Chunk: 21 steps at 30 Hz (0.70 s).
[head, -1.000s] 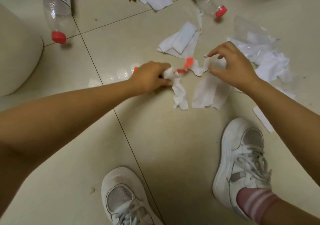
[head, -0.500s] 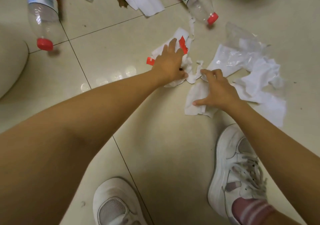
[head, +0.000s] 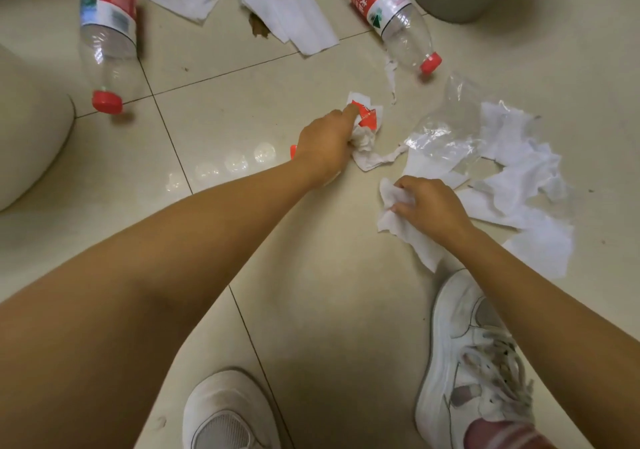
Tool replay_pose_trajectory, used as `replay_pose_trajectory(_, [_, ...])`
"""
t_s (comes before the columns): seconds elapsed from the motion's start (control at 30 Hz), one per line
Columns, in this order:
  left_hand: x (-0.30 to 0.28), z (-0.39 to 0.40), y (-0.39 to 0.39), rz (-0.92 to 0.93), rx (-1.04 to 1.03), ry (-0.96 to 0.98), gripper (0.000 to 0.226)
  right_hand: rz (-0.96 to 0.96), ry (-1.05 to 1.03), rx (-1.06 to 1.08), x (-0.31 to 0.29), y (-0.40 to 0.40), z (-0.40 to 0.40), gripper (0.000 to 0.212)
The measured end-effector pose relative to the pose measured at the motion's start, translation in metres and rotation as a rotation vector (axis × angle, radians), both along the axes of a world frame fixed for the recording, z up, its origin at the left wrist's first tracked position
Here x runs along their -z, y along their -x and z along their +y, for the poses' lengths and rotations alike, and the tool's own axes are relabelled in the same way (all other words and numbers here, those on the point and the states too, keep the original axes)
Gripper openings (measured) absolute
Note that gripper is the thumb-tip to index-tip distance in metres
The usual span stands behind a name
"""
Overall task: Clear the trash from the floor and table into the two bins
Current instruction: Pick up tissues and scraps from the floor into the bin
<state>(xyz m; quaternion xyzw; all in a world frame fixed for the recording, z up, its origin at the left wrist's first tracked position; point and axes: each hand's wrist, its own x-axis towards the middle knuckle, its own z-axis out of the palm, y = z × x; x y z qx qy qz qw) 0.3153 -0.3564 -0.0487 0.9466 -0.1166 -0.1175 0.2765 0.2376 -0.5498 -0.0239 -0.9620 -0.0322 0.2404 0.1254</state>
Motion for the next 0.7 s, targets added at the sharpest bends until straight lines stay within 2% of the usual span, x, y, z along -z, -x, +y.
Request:
replay_pose_trajectory(0.17, [-0.016, 0.025, -0.002, 0.057, -0.14, 0.168, 0.03, -0.13, -0.089, 0.044, -0.002, -0.003, 0.006, 0.016])
replay_pose_trajectory(0.2, [-0.02, 0.031, -0.002, 0.068, -0.173, 0.21, 0.03, -0.174, -0.087, 0.064, -0.002, -0.004, 0.006, 0.019])
replay_pose_trajectory(0.27, [-0.029, 0.045, -0.003, 0.094, -0.237, 0.288, 0.03, -0.188, -0.047, 0.118, -0.002, -0.006, 0.005, 0.041])
replay_pose_trajectory(0.33, [-0.036, 0.058, -0.003, 0.111, -0.288, 0.335, 0.03, -0.101, 0.043, 0.16, 0.001, -0.008, 0.004, 0.059])
replay_pose_trajectory(0.4, [-0.041, 0.069, -0.001, 0.125, -0.317, 0.354, 0.03, -0.026, 0.108, 0.166, 0.004, -0.008, 0.005, 0.062])
replay_pose_trajectory(0.47, [-0.045, 0.079, 0.001, 0.129, -0.333, 0.366, 0.03, -0.022, 0.093, 0.182, 0.007, -0.008, 0.007, 0.049])
replay_pose_trajectory(0.6, [-0.055, 0.091, 0.006, 0.117, -0.382, 0.409, 0.032, -0.064, 0.051, 0.105, 0.006, -0.007, 0.018, 0.006])
replay_pose_trajectory(0.7, [-0.067, 0.099, 0.008, 0.099, -0.402, 0.43, 0.033, -0.066, 0.041, 0.084, -0.004, -0.008, 0.033, 0.014])
